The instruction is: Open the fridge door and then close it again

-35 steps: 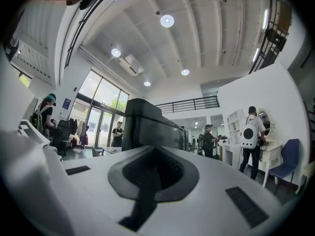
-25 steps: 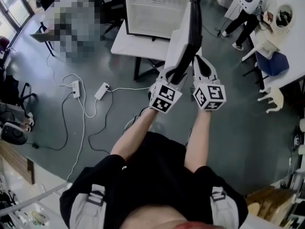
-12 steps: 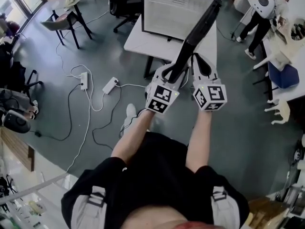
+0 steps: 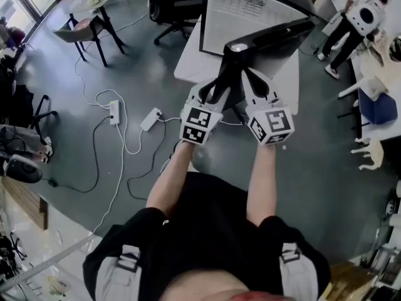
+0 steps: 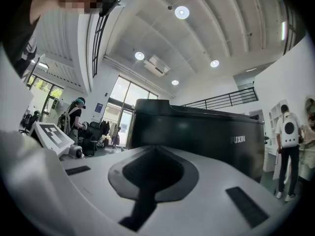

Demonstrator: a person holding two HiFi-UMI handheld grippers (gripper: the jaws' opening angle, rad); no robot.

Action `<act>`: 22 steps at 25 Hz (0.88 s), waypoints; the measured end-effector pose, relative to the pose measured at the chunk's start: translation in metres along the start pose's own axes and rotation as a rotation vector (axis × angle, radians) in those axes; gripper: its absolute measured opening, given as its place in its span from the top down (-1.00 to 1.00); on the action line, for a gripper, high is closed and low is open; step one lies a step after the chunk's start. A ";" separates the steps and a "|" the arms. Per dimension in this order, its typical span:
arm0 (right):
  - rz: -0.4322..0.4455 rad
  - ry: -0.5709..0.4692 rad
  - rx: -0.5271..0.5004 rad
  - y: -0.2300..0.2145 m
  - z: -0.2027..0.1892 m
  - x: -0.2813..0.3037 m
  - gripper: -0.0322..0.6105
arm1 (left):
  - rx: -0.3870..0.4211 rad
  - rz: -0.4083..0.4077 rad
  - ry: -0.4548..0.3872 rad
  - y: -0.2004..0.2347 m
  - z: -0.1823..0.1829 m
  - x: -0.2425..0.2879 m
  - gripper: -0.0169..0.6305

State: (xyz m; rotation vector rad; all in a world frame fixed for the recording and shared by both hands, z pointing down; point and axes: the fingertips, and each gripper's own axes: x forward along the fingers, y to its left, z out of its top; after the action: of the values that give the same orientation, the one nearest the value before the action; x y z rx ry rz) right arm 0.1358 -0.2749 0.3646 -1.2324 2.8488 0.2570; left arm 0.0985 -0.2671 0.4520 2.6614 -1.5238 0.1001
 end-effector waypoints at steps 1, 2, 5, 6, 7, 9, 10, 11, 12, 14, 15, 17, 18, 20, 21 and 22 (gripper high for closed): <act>0.007 -0.001 -0.003 0.001 -0.001 0.013 0.91 | -0.003 -0.006 -0.003 0.013 0.001 0.004 0.52; 0.012 -0.003 -0.006 0.001 -0.002 0.025 0.91 | -0.005 -0.012 -0.007 0.026 0.003 0.008 0.52; 0.022 -0.006 -0.006 0.000 -0.007 0.061 0.91 | -0.007 -0.032 -0.004 0.062 0.005 0.022 0.51; 0.023 -0.009 -0.004 -0.001 -0.009 0.072 0.91 | -0.005 -0.041 -0.002 0.074 0.005 0.028 0.50; 0.021 -0.010 -0.002 -0.003 -0.012 0.085 0.91 | -0.004 -0.052 -0.001 0.086 0.006 0.035 0.49; 0.011 -0.011 0.000 -0.008 -0.015 0.110 0.91 | -0.002 -0.079 -0.001 0.110 0.007 0.048 0.49; 0.004 -0.012 0.000 -0.010 -0.016 0.121 0.91 | -0.001 -0.094 0.000 0.121 0.008 0.055 0.48; -0.005 -0.012 0.001 -0.012 -0.018 0.132 0.91 | 0.001 -0.111 -0.001 0.131 0.009 0.061 0.48; -0.014 -0.012 0.001 -0.015 -0.019 0.142 0.91 | 0.002 -0.129 -0.004 0.141 0.010 0.068 0.47; -0.036 -0.013 0.000 -0.022 -0.022 0.164 0.91 | 0.002 -0.166 -0.011 0.160 0.013 0.083 0.47; -0.048 -0.013 -0.001 -0.027 -0.023 0.174 0.91 | 0.000 -0.186 -0.013 0.169 0.013 0.092 0.47; -0.073 -0.011 -0.002 -0.036 -0.027 0.192 0.91 | -0.005 -0.224 -0.018 0.183 0.014 0.107 0.46; -0.085 -0.009 -0.003 -0.039 -0.028 0.199 0.91 | -0.007 -0.241 -0.020 0.189 0.015 0.113 0.46; -0.109 -0.002 -0.011 -0.047 -0.030 0.211 0.91 | -0.011 -0.269 -0.023 0.198 0.018 0.125 0.46; -0.120 0.003 -0.017 -0.051 -0.030 0.216 0.91 | -0.014 -0.279 -0.024 0.202 0.020 0.131 0.46; -0.130 0.008 -0.022 -0.055 -0.030 0.221 0.91 | -0.018 -0.287 -0.024 0.206 0.021 0.137 0.45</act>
State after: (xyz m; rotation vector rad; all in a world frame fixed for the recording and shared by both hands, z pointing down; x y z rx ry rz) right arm 0.0250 -0.4762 0.3662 -1.4195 2.7645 0.2805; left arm -0.0100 -0.4907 0.4500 2.8408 -1.1250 0.0370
